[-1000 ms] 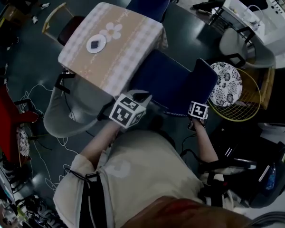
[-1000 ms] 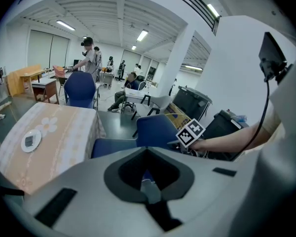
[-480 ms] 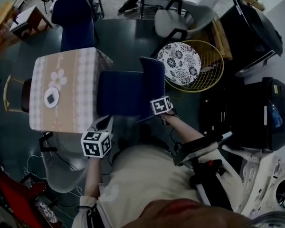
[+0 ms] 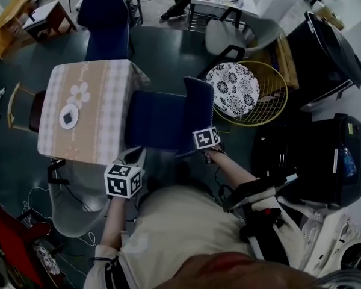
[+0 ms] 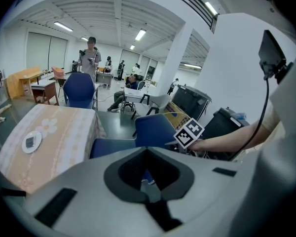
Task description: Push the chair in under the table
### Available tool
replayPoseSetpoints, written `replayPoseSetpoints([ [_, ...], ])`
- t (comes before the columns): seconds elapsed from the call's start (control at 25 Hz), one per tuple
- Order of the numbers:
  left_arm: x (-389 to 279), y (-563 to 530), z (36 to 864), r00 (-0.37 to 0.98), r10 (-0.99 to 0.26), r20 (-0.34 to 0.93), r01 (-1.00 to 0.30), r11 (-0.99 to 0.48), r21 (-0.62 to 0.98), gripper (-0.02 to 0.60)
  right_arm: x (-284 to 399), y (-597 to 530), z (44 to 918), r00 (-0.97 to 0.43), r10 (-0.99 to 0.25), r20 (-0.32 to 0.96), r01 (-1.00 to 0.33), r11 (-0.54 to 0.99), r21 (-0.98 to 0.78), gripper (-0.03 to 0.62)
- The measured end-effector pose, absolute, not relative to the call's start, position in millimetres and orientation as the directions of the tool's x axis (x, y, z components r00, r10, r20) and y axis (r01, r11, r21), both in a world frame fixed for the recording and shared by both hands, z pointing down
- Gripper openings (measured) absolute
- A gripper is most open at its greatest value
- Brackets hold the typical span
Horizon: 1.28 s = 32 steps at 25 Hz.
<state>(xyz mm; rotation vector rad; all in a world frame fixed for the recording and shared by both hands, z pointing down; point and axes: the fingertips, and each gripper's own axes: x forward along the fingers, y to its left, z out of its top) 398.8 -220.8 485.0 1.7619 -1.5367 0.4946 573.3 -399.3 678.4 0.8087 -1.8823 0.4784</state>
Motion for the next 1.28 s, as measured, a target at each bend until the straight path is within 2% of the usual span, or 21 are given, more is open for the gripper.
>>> replayPoseSetpoints([
  [0.92,435.6,-235.6,485.8,0.15,-0.664,0.732,-0.971,0.04,0.234,0.008,563.6,-392.2,675.4,-0.396,-0.249,0.884,-0.615,0.786,-0.054,0.149],
  [1.28,443.2,-242.5,494.9,0.167,-0.649,0.742,-0.971,0.023,0.239,0.008,554.2,-387.9,677.5,-0.408,-0.219,0.886,-0.6,0.796,-0.08,0.147],
])
